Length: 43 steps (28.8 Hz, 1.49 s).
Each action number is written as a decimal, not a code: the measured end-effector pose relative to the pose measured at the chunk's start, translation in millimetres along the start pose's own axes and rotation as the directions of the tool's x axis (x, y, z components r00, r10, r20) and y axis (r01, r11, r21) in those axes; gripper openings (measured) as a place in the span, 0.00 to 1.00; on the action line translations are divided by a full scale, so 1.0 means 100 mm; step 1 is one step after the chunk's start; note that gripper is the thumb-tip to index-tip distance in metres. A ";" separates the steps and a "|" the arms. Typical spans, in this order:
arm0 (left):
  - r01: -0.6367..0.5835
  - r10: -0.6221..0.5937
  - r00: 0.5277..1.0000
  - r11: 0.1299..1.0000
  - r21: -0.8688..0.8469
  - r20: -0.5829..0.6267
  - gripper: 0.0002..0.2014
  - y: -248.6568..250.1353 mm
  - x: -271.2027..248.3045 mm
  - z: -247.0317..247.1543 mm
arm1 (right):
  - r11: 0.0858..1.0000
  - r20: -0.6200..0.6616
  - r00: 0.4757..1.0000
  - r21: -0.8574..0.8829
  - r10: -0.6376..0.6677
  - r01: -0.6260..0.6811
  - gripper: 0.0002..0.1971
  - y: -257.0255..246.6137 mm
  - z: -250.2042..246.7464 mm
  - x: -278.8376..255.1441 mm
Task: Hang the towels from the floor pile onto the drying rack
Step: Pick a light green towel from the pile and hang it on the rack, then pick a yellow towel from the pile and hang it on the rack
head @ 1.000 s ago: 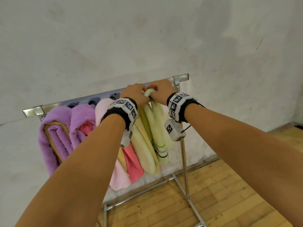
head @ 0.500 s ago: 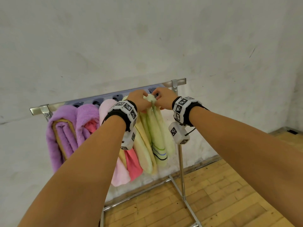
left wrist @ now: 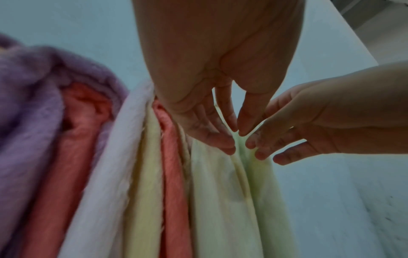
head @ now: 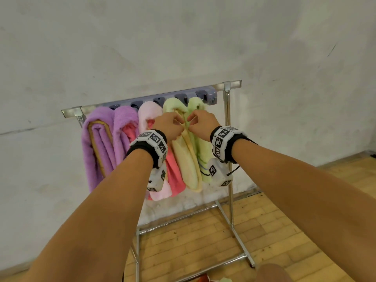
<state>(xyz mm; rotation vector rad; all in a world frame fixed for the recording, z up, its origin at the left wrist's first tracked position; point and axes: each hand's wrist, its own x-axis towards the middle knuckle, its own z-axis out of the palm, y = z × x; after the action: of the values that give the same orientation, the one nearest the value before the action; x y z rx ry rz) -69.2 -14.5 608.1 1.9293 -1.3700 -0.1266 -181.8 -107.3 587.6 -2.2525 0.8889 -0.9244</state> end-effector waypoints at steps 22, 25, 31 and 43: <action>0.332 -0.323 0.881 0.943 0.034 0.344 0.08 -2.39 -0.66 2.18 | 0.922 0.341 0.857 -0.125 0.386 -0.365 0.09 1.98 2.27 -0.97; 0.395 -0.376 0.815 0.917 0.051 0.441 0.09 -2.77 -0.92 2.67 | 0.893 0.384 0.806 -0.175 0.450 -0.415 0.11 2.40 2.64 -1.26; 0.399 -0.425 0.703 0.899 0.177 0.570 0.04 -3.38 -1.44 3.56 | 0.779 0.432 0.655 -0.240 0.620 -0.579 0.09 3.15 3.34 -1.90; 0.594 -0.557 0.426 0.767 0.244 0.713 0.09 -4.33 -2.49 4.81 | 0.582 0.465 0.392 -0.395 0.794 -0.711 0.09 4.22 4.20 -2.96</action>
<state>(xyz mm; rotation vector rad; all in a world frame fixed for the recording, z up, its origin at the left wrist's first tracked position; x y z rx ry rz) -70.2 10.2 -84.4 2.3416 -1.0359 -1.4634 -181.9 -61.2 -75.8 -1.6780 1.4718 0.3073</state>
